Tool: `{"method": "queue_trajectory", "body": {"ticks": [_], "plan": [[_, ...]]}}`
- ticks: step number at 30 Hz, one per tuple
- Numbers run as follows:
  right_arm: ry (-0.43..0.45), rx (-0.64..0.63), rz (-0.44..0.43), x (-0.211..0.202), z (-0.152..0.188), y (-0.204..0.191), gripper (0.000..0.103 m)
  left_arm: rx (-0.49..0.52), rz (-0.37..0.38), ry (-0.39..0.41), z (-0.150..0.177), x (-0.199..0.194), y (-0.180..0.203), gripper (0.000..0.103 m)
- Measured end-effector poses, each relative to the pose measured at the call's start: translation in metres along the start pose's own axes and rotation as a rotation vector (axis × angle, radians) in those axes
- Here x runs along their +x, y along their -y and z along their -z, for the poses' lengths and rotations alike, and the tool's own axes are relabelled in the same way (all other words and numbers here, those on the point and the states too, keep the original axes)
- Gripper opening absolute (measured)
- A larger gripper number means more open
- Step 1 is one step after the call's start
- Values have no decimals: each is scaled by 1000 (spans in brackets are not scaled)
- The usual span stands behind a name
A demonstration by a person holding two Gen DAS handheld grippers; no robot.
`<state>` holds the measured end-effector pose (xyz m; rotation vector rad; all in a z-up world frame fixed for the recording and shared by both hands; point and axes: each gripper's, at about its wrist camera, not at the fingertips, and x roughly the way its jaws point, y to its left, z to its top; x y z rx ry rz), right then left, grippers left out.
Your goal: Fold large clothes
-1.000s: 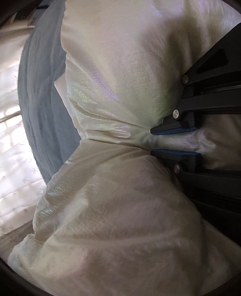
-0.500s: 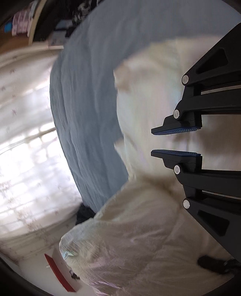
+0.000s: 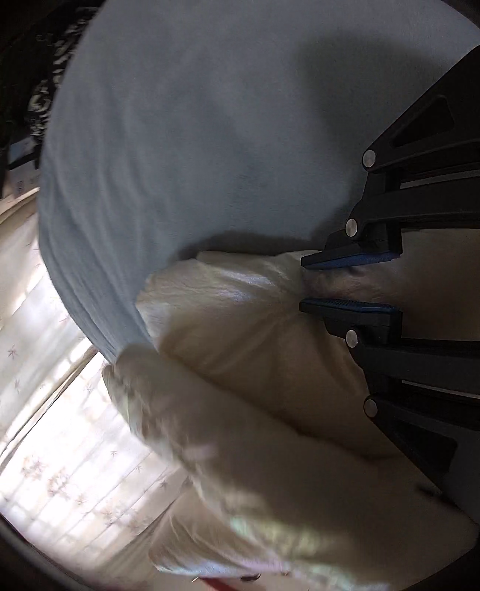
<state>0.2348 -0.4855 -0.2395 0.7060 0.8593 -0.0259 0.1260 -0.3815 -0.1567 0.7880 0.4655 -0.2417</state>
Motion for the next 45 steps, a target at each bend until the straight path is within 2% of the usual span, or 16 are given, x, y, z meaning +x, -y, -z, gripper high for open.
{"method": "queue_trajectory", "body": {"ticks": [4, 7, 12, 15, 18, 19, 21, 24, 25, 27, 29, 33, 38, 40, 42, 45], "plan": [[14, 43, -20, -16, -4, 13, 16, 172, -52, 7, 3, 7, 53, 31], [44, 61, 3, -34, -6, 22, 16, 264, -91, 26, 12, 13, 82, 32], [70, 68, 36, -54, -10, 18, 16, 328, -146, 85, 26, 18, 118, 34], [74, 35, 54, -62, -14, 4, 23, 324, -124, 89, 27, 13, 121, 39], [84, 7, 38, -77, -22, -4, 24, 334, -56, 97, 27, 4, 120, 55], [89, -4, 33, -82, -24, -9, 25, 325, -5, 101, 30, -3, 117, 63], [106, -42, 30, -103, -26, -16, 34, 299, 75, 95, 29, -8, 107, 74], [143, -94, 25, -124, -28, -36, 64, 249, 264, 54, 24, -19, 98, 98], [157, -110, 20, -131, -28, -43, 68, 234, 346, 35, 24, -25, 97, 103], [170, -140, 7, -142, -30, -53, 68, 209, 411, 40, 23, -34, 95, 103], [168, -167, -4, -151, -33, -66, 68, 138, 497, 39, 21, -42, 85, 103], [154, -241, -17, -151, -30, -85, 69, -53, 661, 16, 20, -54, 58, 103], [125, -298, -37, -145, -24, -110, 71, -259, 876, 68, 35, -79, 4, 103], [116, -311, -47, -137, -21, -118, 80, -343, 905, 90, 50, -86, -21, 103], [105, -320, -51, -125, -21, -127, 81, -432, 894, 97, 62, -82, -48, 103], [89, -327, -60, -115, -20, -136, 81, -541, 799, 58, 58, -44, -98, 102]]}}
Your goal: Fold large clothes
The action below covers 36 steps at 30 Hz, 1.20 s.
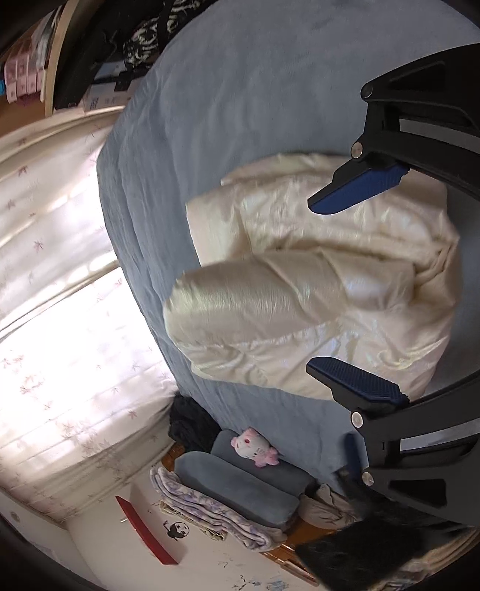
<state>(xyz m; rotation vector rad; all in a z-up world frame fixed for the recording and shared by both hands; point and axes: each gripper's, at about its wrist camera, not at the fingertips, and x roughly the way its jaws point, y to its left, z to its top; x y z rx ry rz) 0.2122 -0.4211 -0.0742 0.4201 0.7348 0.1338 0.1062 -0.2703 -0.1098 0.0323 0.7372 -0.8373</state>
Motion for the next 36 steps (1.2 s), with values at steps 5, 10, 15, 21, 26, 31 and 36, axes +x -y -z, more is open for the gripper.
{"method": "queue_trajectory", "body": {"ticks": [5, 10, 15, 21, 26, 31, 36], "plan": [[-2, -11, 33, 37, -24, -9, 81, -211, -197, -37, -10, 13, -82, 74], [-18, -11, 77, 67, -53, -9, 81, -313, -255, -18, -30, 29, -129, 72], [-23, -61, 90, 91, -55, 0, 32, -310, -286, -14, -59, 68, -141, 72], [20, 33, 123, 94, -18, 44, 29, -209, -325, -50, -77, 121, -123, 74], [36, 92, 136, 116, -3, 71, 35, -54, -412, -79, -71, 154, -88, 89], [39, 96, 137, 143, -4, 78, 37, -52, -472, -109, -74, 178, -91, 101], [67, 86, 137, 159, 6, 87, 39, -86, -488, -95, -67, 196, -104, 103]]}}
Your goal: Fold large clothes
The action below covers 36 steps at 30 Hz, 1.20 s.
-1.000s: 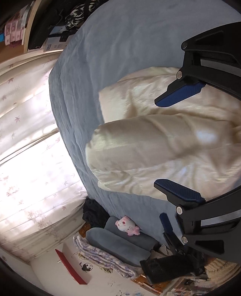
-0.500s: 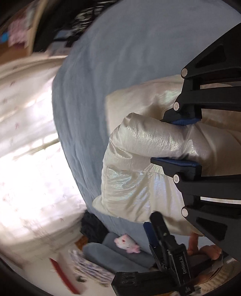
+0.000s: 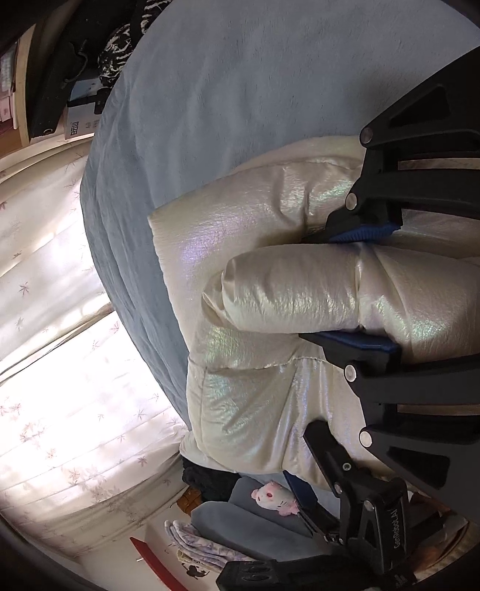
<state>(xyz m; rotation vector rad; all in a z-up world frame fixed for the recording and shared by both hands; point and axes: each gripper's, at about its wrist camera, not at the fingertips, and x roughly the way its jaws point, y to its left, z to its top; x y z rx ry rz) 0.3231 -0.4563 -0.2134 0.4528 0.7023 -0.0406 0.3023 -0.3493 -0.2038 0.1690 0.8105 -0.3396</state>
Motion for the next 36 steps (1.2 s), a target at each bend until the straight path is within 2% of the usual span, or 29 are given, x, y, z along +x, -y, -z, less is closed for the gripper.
{"method": "queue_trajectory", "body": {"ticks": [4, 8, 13, 15, 18, 21, 25, 26, 29, 32, 36], "plan": [[13, 11, -10, 7, 5, 4, 39, -6, 4, 36, 14, 6, -4, 103], [9, -12, 29, 15, 8, -2, 39, 0, -4, 40, 22, 9, -5, 103], [-52, -51, 100, 13, 4, -19, 43, 2, -18, 41, 28, 2, -4, 103], [-93, -57, 133, 5, -3, -25, 49, 5, -14, 18, 28, -5, -5, 103], [-145, -12, 161, -7, -13, -24, 70, -20, 10, -29, 27, -22, -12, 103], [-161, 23, 131, -32, -21, -20, 82, -59, 46, -69, 26, -47, -25, 103], [-163, 4, 137, -74, -25, -22, 100, -117, 52, -96, 30, -77, -48, 103], [-155, -6, 137, -84, -28, -24, 102, -133, 62, -108, 32, -85, -57, 103], [-138, -44, 130, -116, -32, -27, 102, -196, 100, -143, 39, -100, -81, 103], [-108, -96, 76, -143, -38, -33, 103, -260, 151, -213, 48, -105, -97, 102], [-72, -113, -6, -160, -36, -38, 103, -193, 197, -173, 61, -123, -96, 102]]}}
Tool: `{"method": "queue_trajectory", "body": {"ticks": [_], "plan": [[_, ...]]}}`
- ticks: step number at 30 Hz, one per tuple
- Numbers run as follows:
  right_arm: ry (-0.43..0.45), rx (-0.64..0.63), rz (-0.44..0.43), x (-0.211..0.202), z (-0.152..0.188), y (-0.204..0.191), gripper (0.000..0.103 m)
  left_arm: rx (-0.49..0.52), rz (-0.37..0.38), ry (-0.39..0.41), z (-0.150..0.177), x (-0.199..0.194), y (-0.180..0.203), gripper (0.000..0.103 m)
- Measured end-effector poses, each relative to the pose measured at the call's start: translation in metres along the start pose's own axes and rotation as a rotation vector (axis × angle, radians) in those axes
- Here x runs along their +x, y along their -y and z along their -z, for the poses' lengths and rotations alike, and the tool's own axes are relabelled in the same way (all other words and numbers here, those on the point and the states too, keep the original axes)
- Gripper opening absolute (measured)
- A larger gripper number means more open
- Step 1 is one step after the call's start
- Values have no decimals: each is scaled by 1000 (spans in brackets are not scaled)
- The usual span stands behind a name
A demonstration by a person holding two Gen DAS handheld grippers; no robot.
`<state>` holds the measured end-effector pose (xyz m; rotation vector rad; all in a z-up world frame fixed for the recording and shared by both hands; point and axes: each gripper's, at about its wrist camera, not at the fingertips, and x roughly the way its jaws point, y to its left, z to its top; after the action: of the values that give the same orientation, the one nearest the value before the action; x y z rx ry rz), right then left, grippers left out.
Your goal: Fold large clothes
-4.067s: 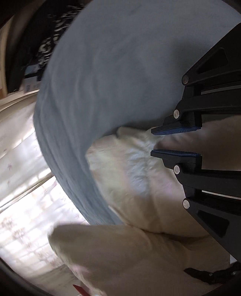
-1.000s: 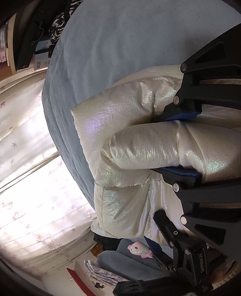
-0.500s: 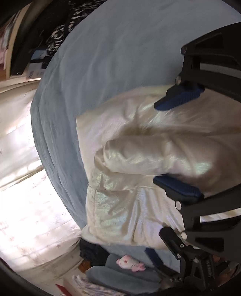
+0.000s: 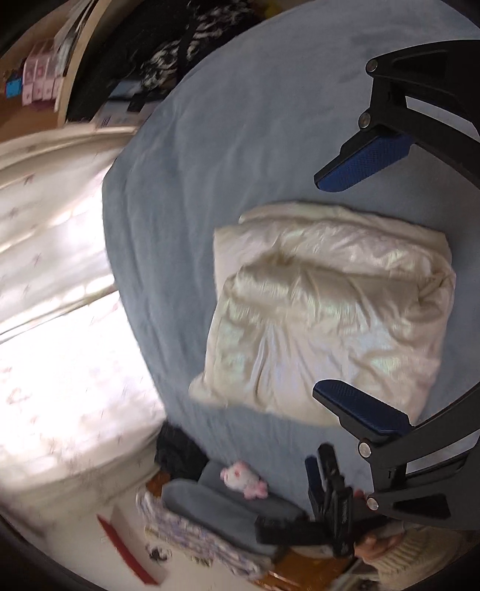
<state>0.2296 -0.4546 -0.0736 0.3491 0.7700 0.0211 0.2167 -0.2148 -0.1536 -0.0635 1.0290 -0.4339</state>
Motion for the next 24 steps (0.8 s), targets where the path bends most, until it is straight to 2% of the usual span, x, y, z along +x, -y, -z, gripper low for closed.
{"method": "queue_trajectory", "body": {"ticks": [3, 6, 11, 15, 17, 21, 24], "plan": [[-28, 30, -22, 10, 7, 5, 103, 4, 58, 2, 8, -1, -1, 102], [-49, 51, -2, 32, 10, 4, 103, -49, 126, -14, 14, 13, -9, 102], [-123, 74, 26, 80, 16, 2, 103, -128, 169, -33, 20, 42, -16, 102], [-198, 40, 85, 114, 24, 8, 103, -147, 154, -43, 22, 61, -19, 103], [-224, 79, 53, 127, 31, 22, 103, -149, 161, -49, 23, 67, -23, 103], [-294, 261, -88, 149, 45, 57, 103, -142, 177, -70, 24, 75, -27, 103], [-318, 320, -167, 158, 52, 72, 103, -150, 190, -80, 24, 80, -29, 103]]}}
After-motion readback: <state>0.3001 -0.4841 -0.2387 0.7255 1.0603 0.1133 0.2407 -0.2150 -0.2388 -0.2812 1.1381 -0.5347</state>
